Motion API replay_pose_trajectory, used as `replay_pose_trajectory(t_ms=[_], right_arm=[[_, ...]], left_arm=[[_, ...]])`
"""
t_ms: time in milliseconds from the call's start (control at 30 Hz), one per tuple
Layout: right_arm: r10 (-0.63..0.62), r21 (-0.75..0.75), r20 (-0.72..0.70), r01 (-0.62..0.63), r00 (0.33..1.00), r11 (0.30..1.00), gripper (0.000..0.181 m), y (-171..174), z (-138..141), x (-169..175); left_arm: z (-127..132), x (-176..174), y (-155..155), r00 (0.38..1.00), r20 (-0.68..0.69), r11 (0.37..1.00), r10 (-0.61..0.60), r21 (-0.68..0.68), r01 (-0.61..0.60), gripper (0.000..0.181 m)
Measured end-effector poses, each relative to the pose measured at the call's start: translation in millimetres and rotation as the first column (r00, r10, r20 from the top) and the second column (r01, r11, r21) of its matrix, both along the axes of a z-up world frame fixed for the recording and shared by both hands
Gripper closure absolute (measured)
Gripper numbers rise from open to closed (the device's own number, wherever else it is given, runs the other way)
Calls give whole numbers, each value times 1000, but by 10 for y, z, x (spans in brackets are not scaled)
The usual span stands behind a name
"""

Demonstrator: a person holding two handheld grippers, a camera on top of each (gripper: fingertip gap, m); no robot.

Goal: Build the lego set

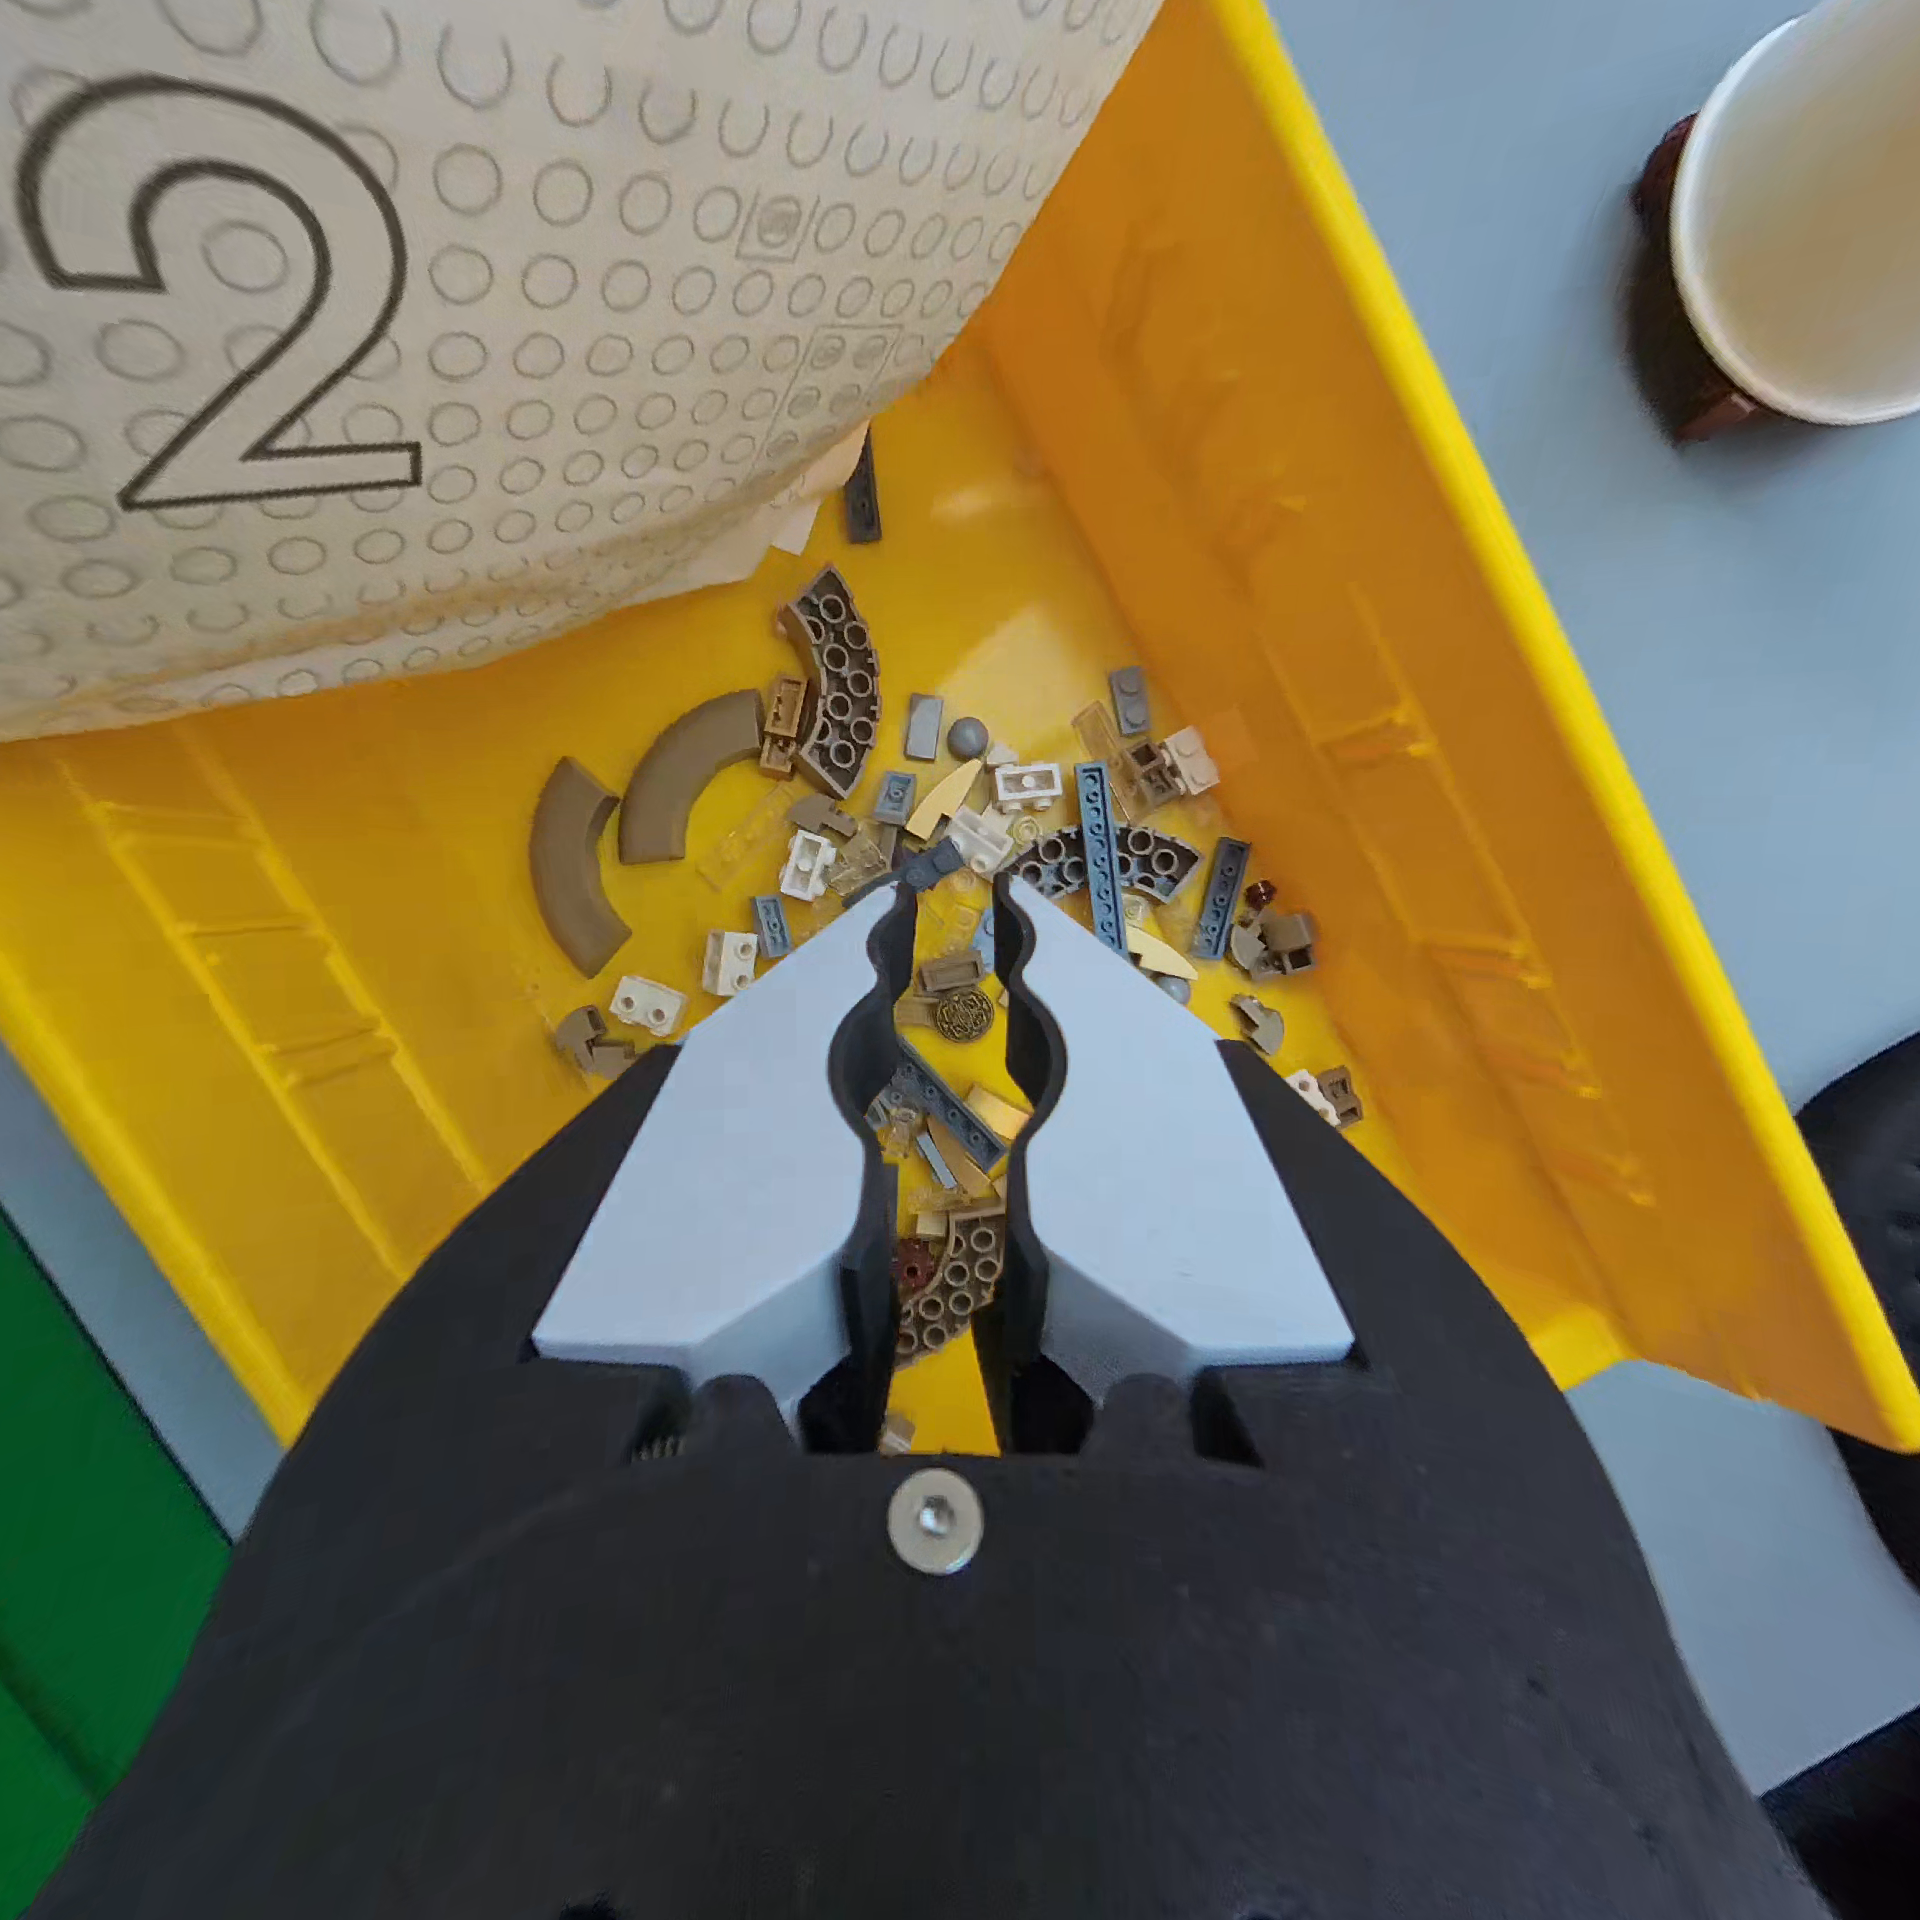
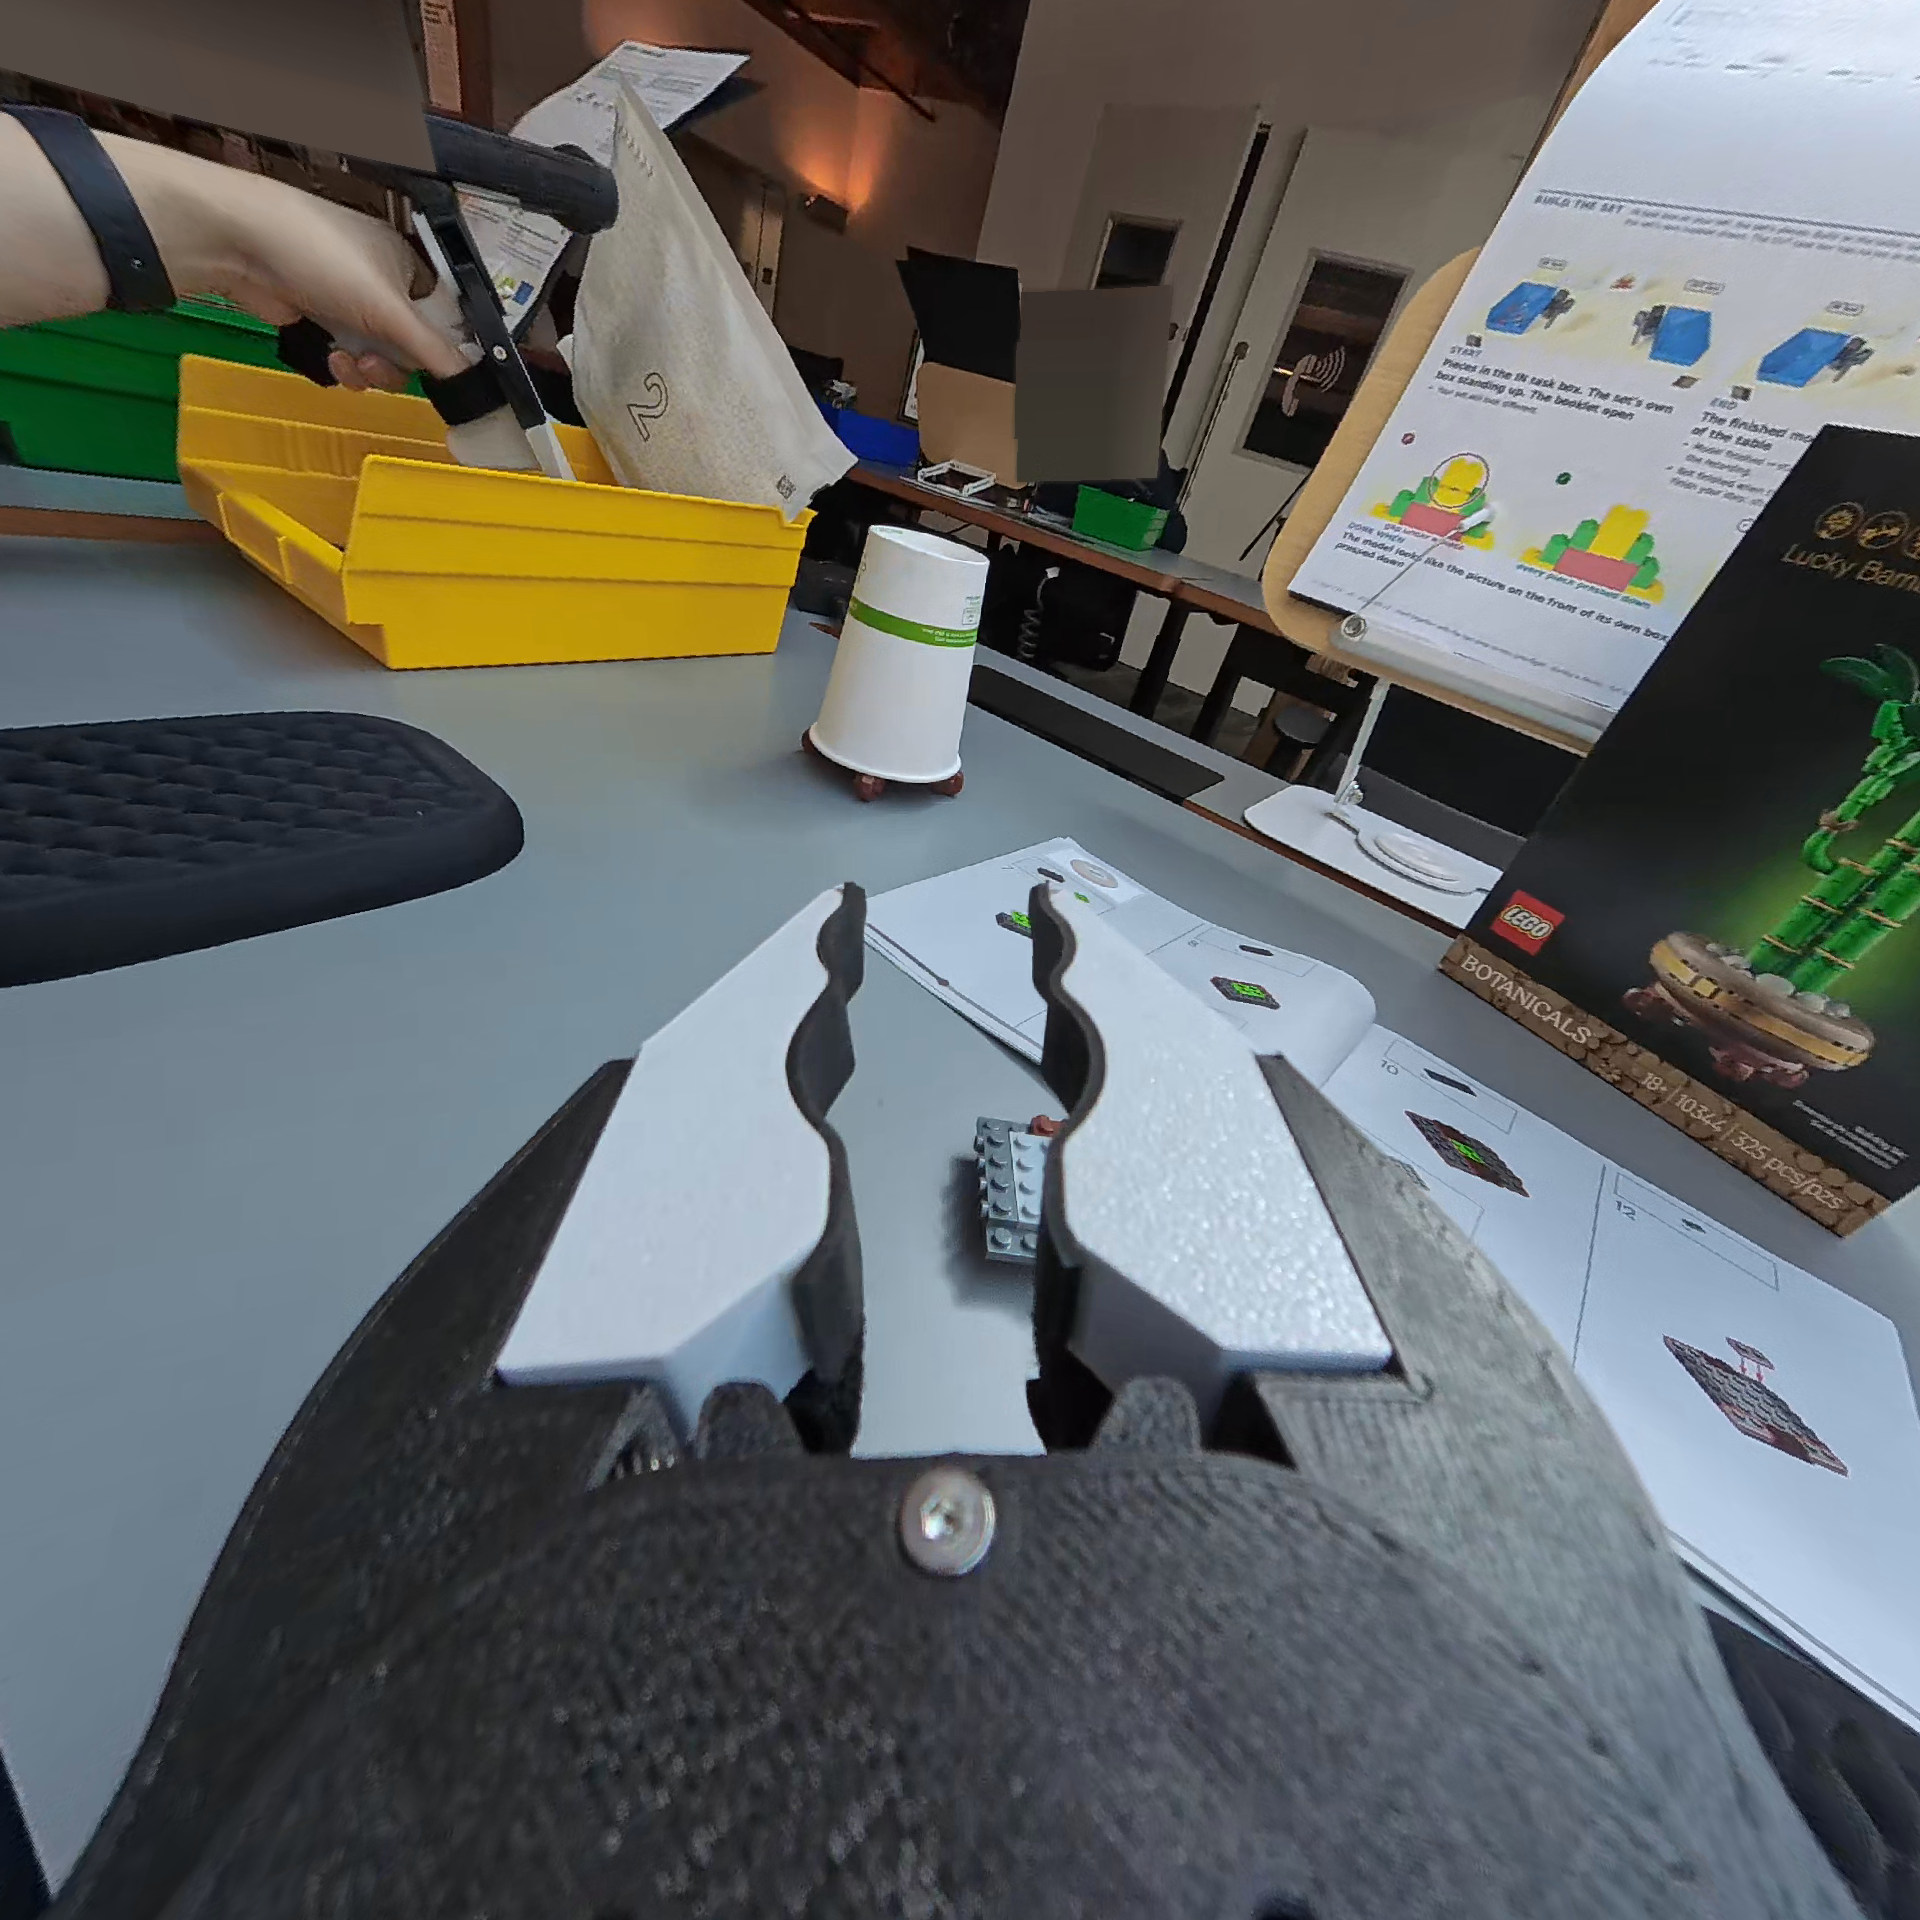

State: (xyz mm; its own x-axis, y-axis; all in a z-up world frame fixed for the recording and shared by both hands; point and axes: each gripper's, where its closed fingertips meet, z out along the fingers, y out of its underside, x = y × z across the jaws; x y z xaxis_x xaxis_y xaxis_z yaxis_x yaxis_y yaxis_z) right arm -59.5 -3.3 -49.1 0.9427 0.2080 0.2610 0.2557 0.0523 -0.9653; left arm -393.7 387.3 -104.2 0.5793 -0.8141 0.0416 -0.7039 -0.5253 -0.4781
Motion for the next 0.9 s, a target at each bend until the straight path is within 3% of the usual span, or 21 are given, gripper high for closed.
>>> replay_pose_trajectory(t_ms=[33,200,333,500,900], right_arm=[[-18,4,7,18,1000,1000,150,1,-16,27],[-65,10,9,65,998,998,151,11,-88,127],[-54,9,-49,54,997,998,152,13,-78,177],[-47,5,-83,48,995,999,151,14,-76,204],[-7,-25,-3,7,1000,1000,151,34,-154,51]], left_arm=[[-54,15,68,1000,-6,1000,8,-6,-8,168],[-245,195,138,999,48,993,-12,-119,17,168],[-382,119,208,992,-83,993,-93,-73,87,169],[-353,147,202,973,-106,978,-204,-60,199,163],[-480,66,224,953,-188,971,-239,-47,234,160]])
